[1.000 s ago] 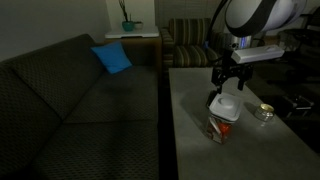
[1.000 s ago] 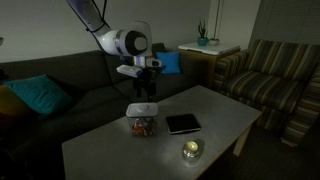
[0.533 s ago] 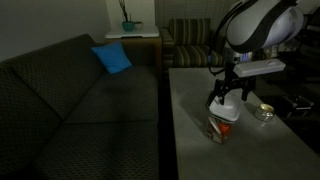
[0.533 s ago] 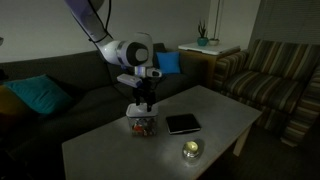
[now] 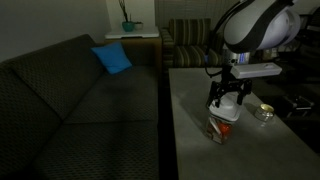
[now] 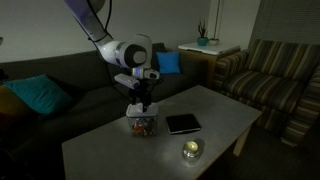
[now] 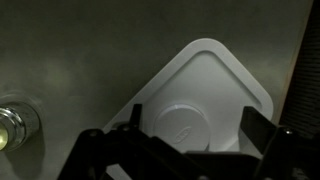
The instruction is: Press the button atop the lid and then put the lid on the table
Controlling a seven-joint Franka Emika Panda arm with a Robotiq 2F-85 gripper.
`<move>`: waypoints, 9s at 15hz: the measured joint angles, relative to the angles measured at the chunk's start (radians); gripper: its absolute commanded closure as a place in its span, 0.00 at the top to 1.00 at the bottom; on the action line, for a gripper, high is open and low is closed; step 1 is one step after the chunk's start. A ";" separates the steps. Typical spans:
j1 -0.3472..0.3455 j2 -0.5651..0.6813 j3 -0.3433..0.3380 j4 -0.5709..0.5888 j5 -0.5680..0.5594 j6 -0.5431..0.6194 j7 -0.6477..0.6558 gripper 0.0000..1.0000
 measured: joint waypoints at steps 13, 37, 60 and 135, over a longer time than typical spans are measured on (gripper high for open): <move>-0.008 0.007 0.007 0.011 0.003 0.004 -0.017 1.00; -0.009 0.049 0.012 0.047 0.003 0.152 -0.067 1.00; -0.023 0.062 -0.013 0.104 -0.001 0.063 -0.084 0.47; -0.169 0.322 0.001 0.280 0.039 0.228 -0.128 1.00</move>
